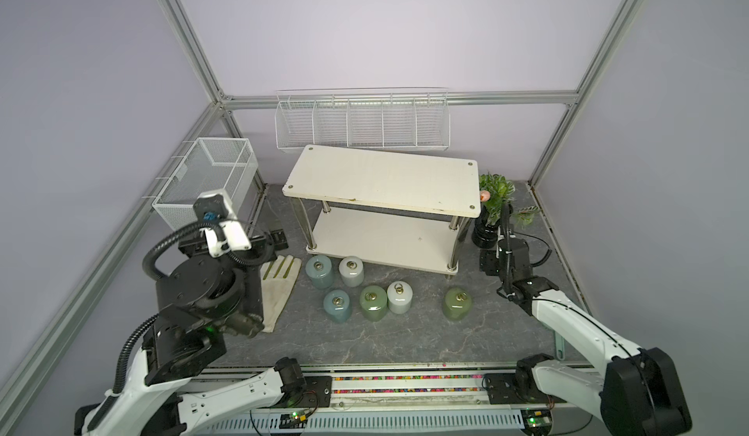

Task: Remove the tea canisters from the shelf
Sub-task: Reset both arms

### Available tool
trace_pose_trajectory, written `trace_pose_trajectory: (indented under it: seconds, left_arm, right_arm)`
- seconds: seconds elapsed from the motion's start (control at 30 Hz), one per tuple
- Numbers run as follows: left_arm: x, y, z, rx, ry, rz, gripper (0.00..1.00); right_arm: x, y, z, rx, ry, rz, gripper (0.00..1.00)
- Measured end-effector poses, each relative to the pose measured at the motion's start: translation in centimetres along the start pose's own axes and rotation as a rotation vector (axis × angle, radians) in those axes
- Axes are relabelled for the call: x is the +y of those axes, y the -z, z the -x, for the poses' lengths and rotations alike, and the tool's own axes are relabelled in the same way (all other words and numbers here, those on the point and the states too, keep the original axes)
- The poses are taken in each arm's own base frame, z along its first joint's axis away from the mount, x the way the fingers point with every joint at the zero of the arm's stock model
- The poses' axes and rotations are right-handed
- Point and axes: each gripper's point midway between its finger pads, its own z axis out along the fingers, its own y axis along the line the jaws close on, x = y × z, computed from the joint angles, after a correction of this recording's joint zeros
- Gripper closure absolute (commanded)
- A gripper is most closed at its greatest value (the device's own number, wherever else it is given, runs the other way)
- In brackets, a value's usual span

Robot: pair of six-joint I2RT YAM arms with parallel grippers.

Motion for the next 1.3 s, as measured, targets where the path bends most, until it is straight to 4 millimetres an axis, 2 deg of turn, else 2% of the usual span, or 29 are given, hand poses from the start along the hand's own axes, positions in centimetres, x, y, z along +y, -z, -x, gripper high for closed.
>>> trace_pose_trajectory:
  seconds: [0.1, 0.17, 0.27, 0.33, 0.37, 0.5, 0.57, 0.67, 0.77, 0.83, 1.0, 1.2, 1.3]
  left_arm:
    - [-0.6, -3.8, 1.1, 0.014, -0.004, 0.060, 0.00]
    - [-1.6, -6.3, 0.1, 0.044, -0.014, 0.065, 0.00]
    - [-3.6, -9.7, -3.4, 0.123, -0.030, 0.023, 0.00]
    - [-3.8, -11.7, -6.6, 0.189, -0.022, 0.025, 0.00]
    - [-3.6, -12.5, -8.8, 0.229, -0.020, 0.036, 0.00]
    - [-2.6, -12.6, -15.9, 0.346, -0.006, 0.054, 0.00]
    - [-0.9, -12.1, -18.0, 0.378, 0.026, 0.084, 0.00]
    - [1.3, -11.8, -19.0, 0.381, 0.088, 0.143, 0.00]
    - [1.6, -12.5, -20.3, 0.399, 0.131, 0.155, 0.00]
    - [1.7, -13.3, -22.2, 0.429, 0.146, 0.162, 0.00]
    - [1.8, -14.0, -28.7, 0.552, 0.146, 0.176, 0.00]
    - [1.7, -14.6, -32.8, 0.580, 0.163, 0.158, 0.00]
    - [1.3, -14.7, -34.8, 0.582, 0.158, 0.130, 0.00]
  right_arm:
    - [0.0, -0.1, -0.1, 0.004, 0.009, -0.001, 0.11]
    - [0.0, -0.1, 0.0, 0.000, 0.012, -0.004, 0.11]
    - [-0.1, -0.1, 0.2, -0.009, 0.015, -0.008, 0.11]
    - [-0.3, -0.2, 0.4, -0.014, 0.016, -0.013, 0.11]
    - [-0.3, -0.3, 0.4, -0.015, 0.016, -0.016, 0.11]
    - [-0.4, -0.9, -0.1, 0.002, 0.028, -0.030, 0.11]
    - [-0.4, -1.2, -0.3, 0.011, 0.035, -0.034, 0.11]
    - [-0.3, -1.7, -0.7, 0.028, 0.049, -0.037, 0.11]
    - [-0.2, -1.9, -1.0, 0.038, 0.060, -0.037, 0.11]
    - [-0.2, -1.9, -0.9, 0.035, 0.062, -0.038, 0.11]
    - [-0.7, -2.0, -0.3, 0.015, 0.052, -0.045, 0.11]
    - [-2.4, -2.8, 0.6, -0.023, -0.002, -0.048, 0.11]
    - [-4.0, -3.7, -0.2, -0.019, -0.043, -0.057, 0.11]
